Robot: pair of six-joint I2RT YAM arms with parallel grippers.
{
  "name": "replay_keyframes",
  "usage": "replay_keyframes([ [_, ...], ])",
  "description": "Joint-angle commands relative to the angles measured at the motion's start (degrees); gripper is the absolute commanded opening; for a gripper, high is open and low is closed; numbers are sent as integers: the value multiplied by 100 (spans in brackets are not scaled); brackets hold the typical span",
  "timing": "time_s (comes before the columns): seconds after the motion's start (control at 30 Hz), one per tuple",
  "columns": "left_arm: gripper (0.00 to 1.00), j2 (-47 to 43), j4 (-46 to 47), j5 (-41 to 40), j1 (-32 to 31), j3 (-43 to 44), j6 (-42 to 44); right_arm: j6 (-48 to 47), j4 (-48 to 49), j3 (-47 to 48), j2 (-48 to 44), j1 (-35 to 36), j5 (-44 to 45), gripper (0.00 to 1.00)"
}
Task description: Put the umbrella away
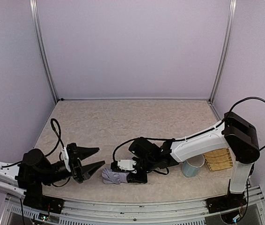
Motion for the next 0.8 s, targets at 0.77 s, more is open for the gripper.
replay_keyframes([
  [0.77, 69, 704, 6, 1966, 1052, 365, -274, 1115, -1504, -839, 719, -254, -479, 0],
])
